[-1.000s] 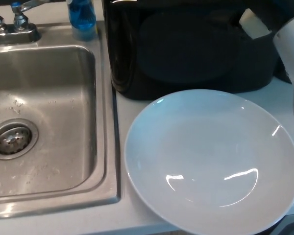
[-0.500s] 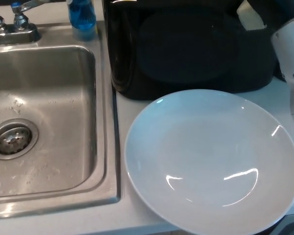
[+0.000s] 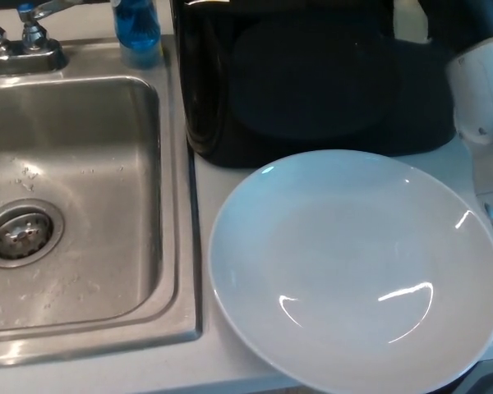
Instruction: Walk towards the tissue paper container and pull out a piece of tissue paper and use it to wipe the plate
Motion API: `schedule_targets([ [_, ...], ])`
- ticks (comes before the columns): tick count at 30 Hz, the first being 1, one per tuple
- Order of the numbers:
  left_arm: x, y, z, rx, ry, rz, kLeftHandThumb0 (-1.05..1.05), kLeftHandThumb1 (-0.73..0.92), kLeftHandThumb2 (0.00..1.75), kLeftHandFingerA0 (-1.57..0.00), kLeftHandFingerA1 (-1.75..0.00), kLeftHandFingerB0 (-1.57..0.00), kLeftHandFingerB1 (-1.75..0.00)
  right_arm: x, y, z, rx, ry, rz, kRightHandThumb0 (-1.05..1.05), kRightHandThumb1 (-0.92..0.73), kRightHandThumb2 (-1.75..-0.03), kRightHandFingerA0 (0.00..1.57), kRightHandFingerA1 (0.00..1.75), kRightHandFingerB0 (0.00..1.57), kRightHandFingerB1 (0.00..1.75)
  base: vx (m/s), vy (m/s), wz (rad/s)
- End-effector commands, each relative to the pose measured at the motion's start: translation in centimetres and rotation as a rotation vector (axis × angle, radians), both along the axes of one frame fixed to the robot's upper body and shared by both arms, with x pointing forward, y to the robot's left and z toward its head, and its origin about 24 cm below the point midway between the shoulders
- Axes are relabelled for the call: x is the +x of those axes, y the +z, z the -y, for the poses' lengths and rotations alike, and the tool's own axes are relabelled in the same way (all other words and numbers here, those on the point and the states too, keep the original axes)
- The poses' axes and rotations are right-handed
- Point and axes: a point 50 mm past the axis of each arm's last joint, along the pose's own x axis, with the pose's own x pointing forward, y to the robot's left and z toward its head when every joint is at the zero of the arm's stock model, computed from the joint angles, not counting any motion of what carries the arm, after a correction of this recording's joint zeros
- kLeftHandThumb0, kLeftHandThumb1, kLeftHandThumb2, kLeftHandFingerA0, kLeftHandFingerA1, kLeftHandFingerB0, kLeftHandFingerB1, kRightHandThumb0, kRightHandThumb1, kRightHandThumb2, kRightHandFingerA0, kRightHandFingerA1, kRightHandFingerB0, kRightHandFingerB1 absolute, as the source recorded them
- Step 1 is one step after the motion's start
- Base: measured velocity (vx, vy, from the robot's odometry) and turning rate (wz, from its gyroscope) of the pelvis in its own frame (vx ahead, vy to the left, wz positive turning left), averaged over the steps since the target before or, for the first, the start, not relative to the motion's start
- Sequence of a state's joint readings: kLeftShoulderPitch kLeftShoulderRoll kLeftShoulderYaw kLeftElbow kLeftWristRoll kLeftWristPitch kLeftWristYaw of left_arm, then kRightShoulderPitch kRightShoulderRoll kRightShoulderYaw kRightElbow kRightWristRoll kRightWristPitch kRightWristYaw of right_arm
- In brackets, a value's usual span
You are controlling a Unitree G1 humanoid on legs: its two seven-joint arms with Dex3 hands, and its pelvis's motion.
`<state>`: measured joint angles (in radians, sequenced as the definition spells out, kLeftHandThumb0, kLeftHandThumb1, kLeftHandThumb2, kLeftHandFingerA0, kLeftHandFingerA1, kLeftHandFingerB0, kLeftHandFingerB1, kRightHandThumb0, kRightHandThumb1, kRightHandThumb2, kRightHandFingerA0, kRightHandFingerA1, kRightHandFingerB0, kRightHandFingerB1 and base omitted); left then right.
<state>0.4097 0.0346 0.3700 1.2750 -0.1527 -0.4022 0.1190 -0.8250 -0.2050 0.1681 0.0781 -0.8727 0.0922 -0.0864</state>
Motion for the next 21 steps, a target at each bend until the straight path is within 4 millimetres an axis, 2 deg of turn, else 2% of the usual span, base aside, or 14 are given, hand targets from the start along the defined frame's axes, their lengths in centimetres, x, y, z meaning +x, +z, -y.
schedule_targets([
  [1, 0.1, 0.4, -0.4, 0.030, -0.039, 0.039, -0.06, 0.50, 0.98, -1.05, -0.96, -0.94, -0.71, 0.1, -0.4, 0.5, -0.031, -0.003, 0.083, -0.27, -0.69, -0.98, 0.85, 1.72, 0.71, 1.28, 0.00, 0.000, 0.00],
  [5, -0.1, 0.4, -0.4, 0.022, -0.051, 0.035, -0.05, 0.49, 1.01, -1.03, -0.93, -0.93, -0.70, 0.2, -0.3, 0.6, -0.031, -0.009, 0.097, -0.28, -0.69, -0.96, 0.86, 1.71, 0.72, 1.29, 0.00, 0.000, 0.00],
  [6, -0.4, 0.5, -0.4, 0.024, -0.057, 0.038, -0.04, 0.46, 1.07, -1.03, -0.96, -0.94, -0.70, 0.1, -0.3, 0.6, -0.026, -0.009, 0.099, -0.28, -0.67, -0.97, 0.87, 1.70, 0.71, 1.33, 0.00, 0.000, 0.00],
  [7, -0.5, 0.6, -0.3, 0.031, -0.061, 0.034, -0.05, 0.46, 1.06, -1.01, -1.01, -0.90, -0.73, 0.0, -0.3, 0.7, -0.026, -0.008, 0.107, -0.29, -0.66, -0.97, 0.89, 1.71, 0.75, 1.26, 0.00, 0.000, 0.00],
  [11, -0.8, 0.7, -0.3, 0.039, -0.080, 0.012, -0.03, 0.48, 1.02, -1.03, -1.02, -0.92, -0.71, 0.0, -0.3, 0.8, -0.036, -0.015, 0.124, -0.29, -0.65, -0.97, 0.89, 1.72, 0.73, 1.29, 0.00, 0.000, 0.00],
  [12, -0.9, 0.7, -0.5, 0.039, -0.077, 0.008, -0.03, 0.47, 1.05, -1.07, -1.00, -0.96, -0.72, 0.0, -0.3, 0.9, -0.044, -0.018, 0.126, -0.28, -0.66, -0.94, 0.88, 1.71, 0.73, 1.25, 0.00, 0.000, 0.00],
  [13, -1.0, 0.7, -0.4, 0.042, -0.085, 0.006, -0.07, 0.49, 0.98, -1.06, -0.99, -0.95, -0.73, 0.1, -0.4, 1.0, -0.055, -0.024, 0.128, -0.30, -0.67, -0.86, 0.87, 1.71, 0.74, 1.21, 0.00, 0.000, 0.00],
  [14, -1.2, 0.8, -0.4, 0.047, -0.099, 0.003, -0.07, 0.49, 0.98, -1.06, -0.99, -0.95, -0.73, 0.1, -0.5, 1.0, -0.070, -0.032, 0.131, -0.30, -0.67, -0.86, 0.87, 1.71, 0.74, 1.21, 0.00, 0.000, 0.00],
  [15, -1.3, 0.9, -0.3, 0.051, -0.110, 0.005, -0.08, 0.47, 1.09, -1.06, -1.03, -0.92, -0.82, 0.2, -0.6, 1.0, -0.077, -0.033, 0.134, -0.30, -0.68, -0.85, 0.87, 1.73, 0.72, 1.25, 0.00, 0.000, 0.00],
  [16, -1.4, 1.0, -0.2, 0.054, -0.123, 0.004, -0.07, 0.47, 1.11, -1.03, -1.03, -0.90, -0.81, 0.3, -0.7, 1.0, -0.081, -0.032, 0.134, -0.30, -0.68, -0.86, 0.86, 1.74, 0.72, 1.26, 0.00, 0.000, 0.00],
  [17, -1.5, 1.0, -0.2, 0.055, -0.131, 0.003, -0.07, 0.47, 1.10, -1.00, -1.04, -0.89, -0.81, 0.4, -0.7, 1.0, -0.084, -0.032, 0.134, -0.31, -0.69, -0.83, 0.87, 1.73, 0.75, 1.17, 0.00, 0.000, 0.00],
  [19, -1.5, 1.0, -0.2, 0.055, -0.128, 0.005, -0.07, 0.47, 1.10, -1.00, -1.04, -0.89, -0.81, 0.4, -0.8, 1.0, -0.086, -0.031, 0.136, -0.31, -0.69, -0.83, 0.87, 1.73, 0.75, 1.17, 0.00, 0.000, 0.00],
  [20, -1.5, 1.0, -0.2, 0.048, -0.118, -0.007, -0.05, 0.45, 1.09, -1.05, -1.06, -0.95, -0.77, 0.6, -0.7, 1.0, -0.084, -0.032, 0.147, -0.31, -0.69, -0.81, 0.90, 1.71, 0.78, 1.09, 0.00, 0.000, 0.00],
  [21, -1.6, 0.9, -0.3, 0.044, -0.113, -0.012, -0.05, 0.45, 1.09, -1.05, -1.06, -0.95, -0.77, 0.7, -0.7, 1.0, -0.083, -0.032, 0.152, -0.31, -0.69, -0.81, 0.90, 1.71, 0.78, 1.09, 0.00, 0.000, 0.00],
])
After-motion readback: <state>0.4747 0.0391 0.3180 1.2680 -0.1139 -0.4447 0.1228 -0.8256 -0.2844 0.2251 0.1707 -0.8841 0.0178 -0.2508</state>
